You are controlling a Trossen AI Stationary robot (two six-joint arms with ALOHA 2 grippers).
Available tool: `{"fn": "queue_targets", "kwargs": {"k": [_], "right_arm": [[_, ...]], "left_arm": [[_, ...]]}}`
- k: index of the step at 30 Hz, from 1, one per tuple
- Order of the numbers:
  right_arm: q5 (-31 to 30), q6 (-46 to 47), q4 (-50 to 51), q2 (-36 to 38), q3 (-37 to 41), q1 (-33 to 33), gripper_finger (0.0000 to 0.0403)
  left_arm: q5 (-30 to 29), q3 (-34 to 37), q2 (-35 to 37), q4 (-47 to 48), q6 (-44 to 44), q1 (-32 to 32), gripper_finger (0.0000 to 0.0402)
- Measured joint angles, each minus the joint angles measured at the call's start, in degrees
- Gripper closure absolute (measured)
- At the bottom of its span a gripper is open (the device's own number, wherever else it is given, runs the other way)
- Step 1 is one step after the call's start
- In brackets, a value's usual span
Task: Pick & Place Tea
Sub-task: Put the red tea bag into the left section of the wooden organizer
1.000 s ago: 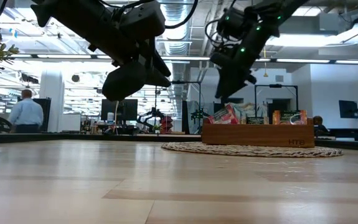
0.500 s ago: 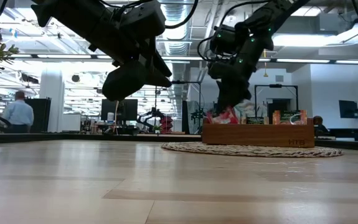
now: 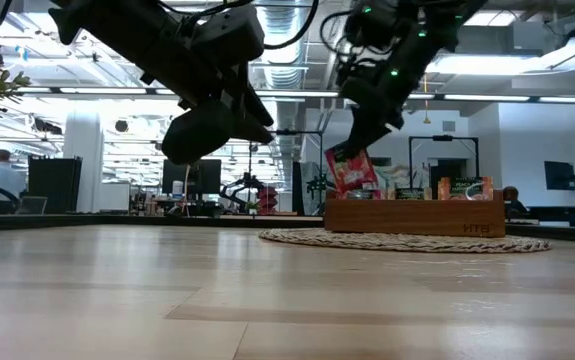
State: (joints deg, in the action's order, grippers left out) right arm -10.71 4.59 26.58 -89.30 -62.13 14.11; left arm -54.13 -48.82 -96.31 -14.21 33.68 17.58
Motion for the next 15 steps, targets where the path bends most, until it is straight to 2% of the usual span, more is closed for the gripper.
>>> {"fn": "queue_targets", "kwargs": {"k": [5,9,12,15], "right_arm": [[-2.4,0.4,-15.8,6.9,13.6,-2.7,0.0402],[-7.3,-0.5,-31.4,10.7,25.4,-3.5,0.0402],[-8.5,-3.1,-43.0,11.8,31.4,-2.8,0.0402],[-8.0,-3.6,-49.1,11.5,34.1,-1.5,0.0402]], "left_arm": [[-0.1,0.0,0.0,3.3,-2.5,0.0,0.028],[-0.1,0.0,0.0,3.8,-3.5,0.0,0.028],[-0.1,0.0,0.0,3.6,-3.4,0.0,0.028],[0.1,0.0,0.0,3.3,-3.2,0.0,0.028]]}}
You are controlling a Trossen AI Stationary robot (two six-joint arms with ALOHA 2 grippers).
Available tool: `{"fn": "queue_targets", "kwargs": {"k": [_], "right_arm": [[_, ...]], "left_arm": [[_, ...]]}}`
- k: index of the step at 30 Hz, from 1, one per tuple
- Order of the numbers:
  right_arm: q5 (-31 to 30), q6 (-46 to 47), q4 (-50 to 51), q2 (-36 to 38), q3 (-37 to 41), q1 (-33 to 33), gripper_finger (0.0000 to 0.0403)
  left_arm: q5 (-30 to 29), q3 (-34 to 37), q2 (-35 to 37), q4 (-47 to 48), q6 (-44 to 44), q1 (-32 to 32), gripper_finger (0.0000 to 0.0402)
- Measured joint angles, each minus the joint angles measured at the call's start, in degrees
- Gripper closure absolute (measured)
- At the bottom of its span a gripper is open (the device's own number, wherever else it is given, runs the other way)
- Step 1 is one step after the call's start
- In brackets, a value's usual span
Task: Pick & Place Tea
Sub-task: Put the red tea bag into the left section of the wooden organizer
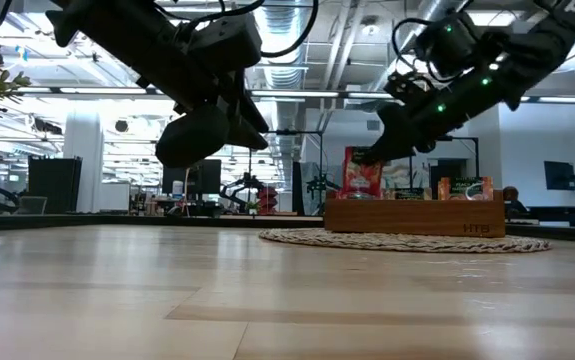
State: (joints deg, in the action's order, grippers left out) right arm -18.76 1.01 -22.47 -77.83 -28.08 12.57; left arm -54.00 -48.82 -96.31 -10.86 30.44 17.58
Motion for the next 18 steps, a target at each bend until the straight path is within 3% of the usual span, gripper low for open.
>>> {"fn": "queue_targets", "kwargs": {"k": [6,15,18], "right_arm": [[5.0,-1.6,-2.1,-4.5,0.3,1.4,0.0403],[5.1,-4.8,-2.1,-6.5,0.4,0.9,0.04],[5.1,-7.7,-1.8,-6.1,0.4,0.9,0.0377]], "left_arm": [[0.2,0.0,0.0,-2.1,2.0,-0.5,0.028],[0.4,0.0,0.0,-2.6,2.0,-0.7,0.028],[0.4,0.0,0.0,-2.6,1.9,-0.7,0.028]]}}
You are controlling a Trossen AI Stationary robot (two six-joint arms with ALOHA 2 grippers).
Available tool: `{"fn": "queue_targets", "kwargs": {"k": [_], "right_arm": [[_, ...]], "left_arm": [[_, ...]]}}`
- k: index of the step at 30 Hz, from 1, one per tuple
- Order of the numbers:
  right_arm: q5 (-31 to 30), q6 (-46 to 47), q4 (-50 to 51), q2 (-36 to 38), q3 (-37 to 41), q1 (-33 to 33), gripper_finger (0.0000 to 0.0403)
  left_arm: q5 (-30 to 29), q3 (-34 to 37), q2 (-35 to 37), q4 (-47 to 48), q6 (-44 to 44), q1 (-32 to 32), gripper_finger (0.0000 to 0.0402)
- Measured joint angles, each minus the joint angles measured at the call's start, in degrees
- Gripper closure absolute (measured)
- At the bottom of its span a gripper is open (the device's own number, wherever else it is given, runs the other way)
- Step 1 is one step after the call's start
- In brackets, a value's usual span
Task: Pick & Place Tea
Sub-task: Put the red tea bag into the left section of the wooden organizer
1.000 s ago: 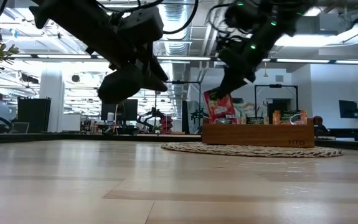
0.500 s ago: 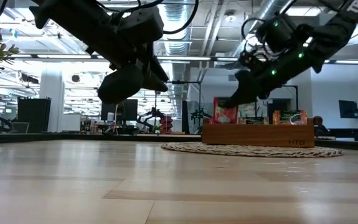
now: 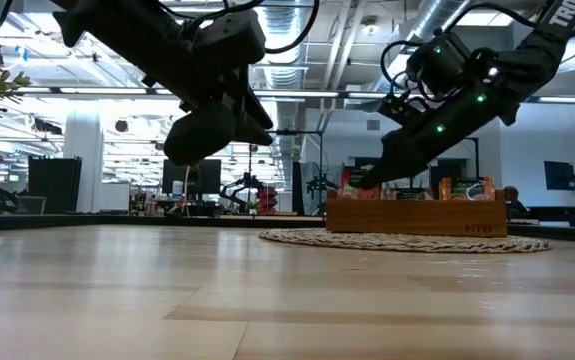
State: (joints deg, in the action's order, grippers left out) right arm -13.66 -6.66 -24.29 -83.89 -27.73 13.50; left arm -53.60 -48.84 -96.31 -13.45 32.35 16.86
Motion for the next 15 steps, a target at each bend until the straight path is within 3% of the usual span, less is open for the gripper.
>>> {"fn": "queue_targets", "kwargs": {"k": [4,9,12,15], "right_arm": [[-0.6,-2.3,1.7,1.3,-1.2,-0.1,0.0315],[-6.3,-4.3,7.2,4.4,-4.2,-2.9,0.0249],[-9.5,-3.7,14.0,6.3,-7.1,-5.5,0.0236],[-9.9,1.0,20.7,6.5,-10.0,-7.1,0.0252]], "left_arm": [[0.0,0.0,0.0,0.0,0.0,0.0,0.028],[0.0,0.0,0.0,0.0,-0.1,0.0,0.028],[0.0,0.0,0.0,0.0,-0.1,0.0,0.028],[0.0,0.0,0.0,0.0,-0.2,0.0,0.028]]}}
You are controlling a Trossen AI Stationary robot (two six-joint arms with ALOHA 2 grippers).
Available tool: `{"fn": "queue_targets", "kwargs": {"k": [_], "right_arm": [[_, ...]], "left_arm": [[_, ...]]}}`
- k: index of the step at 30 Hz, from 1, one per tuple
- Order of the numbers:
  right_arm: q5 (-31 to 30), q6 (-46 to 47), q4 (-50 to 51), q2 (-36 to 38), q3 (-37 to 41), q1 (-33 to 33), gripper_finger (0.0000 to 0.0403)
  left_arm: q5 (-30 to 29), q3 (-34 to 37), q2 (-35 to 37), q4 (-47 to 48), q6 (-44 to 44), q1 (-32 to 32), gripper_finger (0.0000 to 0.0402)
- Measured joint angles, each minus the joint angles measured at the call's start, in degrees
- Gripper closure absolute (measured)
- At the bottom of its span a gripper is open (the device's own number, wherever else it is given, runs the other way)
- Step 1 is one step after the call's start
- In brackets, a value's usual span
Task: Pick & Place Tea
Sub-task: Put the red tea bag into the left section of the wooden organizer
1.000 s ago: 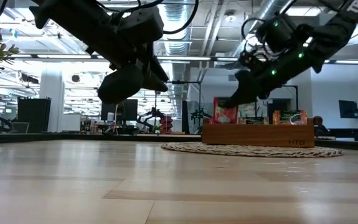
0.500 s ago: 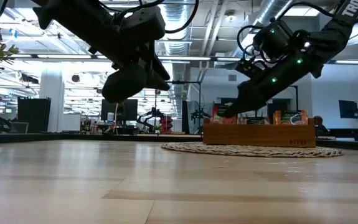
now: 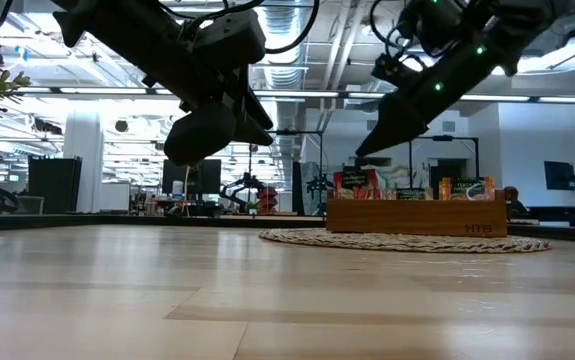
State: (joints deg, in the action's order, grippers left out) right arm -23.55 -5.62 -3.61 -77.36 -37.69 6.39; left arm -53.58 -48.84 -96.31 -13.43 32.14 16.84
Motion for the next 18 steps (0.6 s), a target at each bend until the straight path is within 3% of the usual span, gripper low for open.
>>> {"fn": "queue_targets", "kwargs": {"k": [7,13,18], "right_arm": [[6.3,5.6,0.0,-6.1,-2.2,2.8,0.0388],[0.6,8.1,-0.9,-11.3,-2.3,5.7,0.0383],[-2.9,7.9,-0.4,-8.8,-2.3,5.1,0.0398]], "left_arm": [[1.6,0.0,0.0,0.0,0.0,0.0,0.028],[2.1,0.0,0.0,-0.2,0.0,0.0,0.028],[2.4,0.0,0.0,-0.2,0.0,0.0,0.028]]}}
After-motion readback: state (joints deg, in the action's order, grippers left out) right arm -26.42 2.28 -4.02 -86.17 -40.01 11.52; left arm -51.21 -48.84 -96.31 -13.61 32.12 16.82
